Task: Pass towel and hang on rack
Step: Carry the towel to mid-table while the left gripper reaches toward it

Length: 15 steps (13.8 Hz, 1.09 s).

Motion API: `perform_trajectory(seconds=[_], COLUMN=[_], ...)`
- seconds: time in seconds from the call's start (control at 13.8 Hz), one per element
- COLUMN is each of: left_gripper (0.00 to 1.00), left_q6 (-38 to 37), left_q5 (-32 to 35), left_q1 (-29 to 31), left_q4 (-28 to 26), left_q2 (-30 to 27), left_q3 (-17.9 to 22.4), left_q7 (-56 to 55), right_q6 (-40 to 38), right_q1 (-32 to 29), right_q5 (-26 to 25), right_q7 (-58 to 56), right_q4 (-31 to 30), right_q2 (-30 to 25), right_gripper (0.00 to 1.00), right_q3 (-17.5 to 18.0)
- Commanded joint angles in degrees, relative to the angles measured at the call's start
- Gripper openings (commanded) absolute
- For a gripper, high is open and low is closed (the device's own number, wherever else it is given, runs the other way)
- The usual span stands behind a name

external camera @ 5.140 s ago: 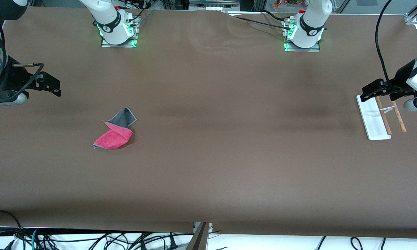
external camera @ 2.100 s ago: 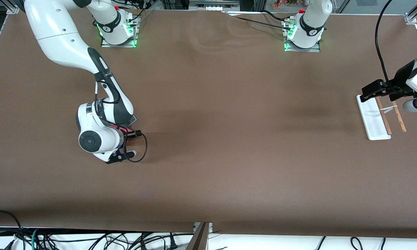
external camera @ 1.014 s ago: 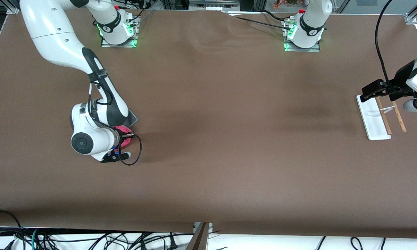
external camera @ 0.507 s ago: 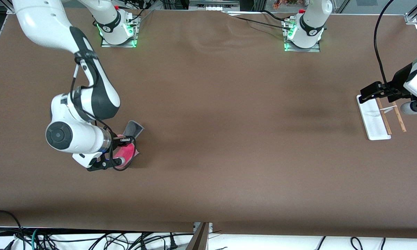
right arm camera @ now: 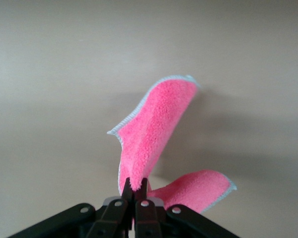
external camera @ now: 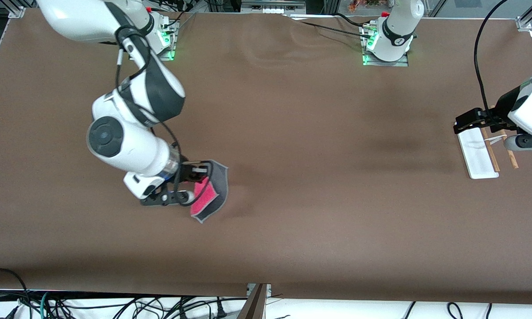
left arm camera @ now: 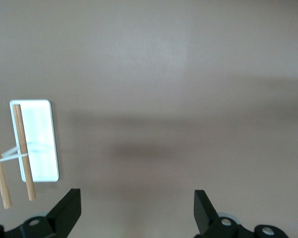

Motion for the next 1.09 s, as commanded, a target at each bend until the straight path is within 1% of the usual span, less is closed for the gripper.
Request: perform_trajectory(seconds=[0.0, 0.14, 0.29, 0.43, 0.58, 0.72, 0.8, 1.01], left_gripper=[1.00, 1.00, 1.00, 1.00, 1.00, 1.00, 1.00, 1.00], left_q6=[-5.5, -6.2, -6.2, -6.4, -4.9, -1.1, 0.7, 8.4], left_q5=[0.9, 0.2, -4.5, -9.9, -16.4, -21.3, -24.8, -32.6], left_q1=[0.1, 0.6, 1.4, 3.9, 5.8, 6.8, 7.0, 6.9], left_q4=[2.1, 2.1, 0.9, -1.4, -5.6, -10.7, -13.9, -23.5], left_q2=[5.0, 5.3, 5.2, 5.1, 5.1, 5.0, 5.0, 3.9], left_q3=[-0.1, -0.1, 0.1, 0.1, 0.1, 0.1, 0.1, -0.6], left_q7=[1.4, 4.0, 13.5, 20.7, 29.3, 37.6, 42.3, 52.0], right_q6=[2.2, 4.4, 6.7, 10.9, 15.4, 16.5, 16.9, 19.7], right_q1=[4.7, 8.0, 10.8, 14.2, 17.0, 18.8, 19.4, 20.9], right_q5=[-0.4, -1.1, -1.5, -1.5, -1.5, -1.4, -1.5, -1.5], right_q7=[10.3, 15.5, 18.8, 24.3, 27.6, 28.0, 29.2, 33.1], right_q4=[1.8, 1.8, 1.8, 1.8, 1.8, 1.8, 1.8, 1.8], right_q2=[1.0, 1.0, 1.0, 1.0, 1.4, 1.7, 1.6, 1.6], right_gripper=[0.00, 0.00, 0.00, 0.00, 0.00, 0.00, 0.00, 0.00], right_q3=[-0.2, -0.3, -0.2, -0.2, -0.2, -0.2, -0.2, -0.2])
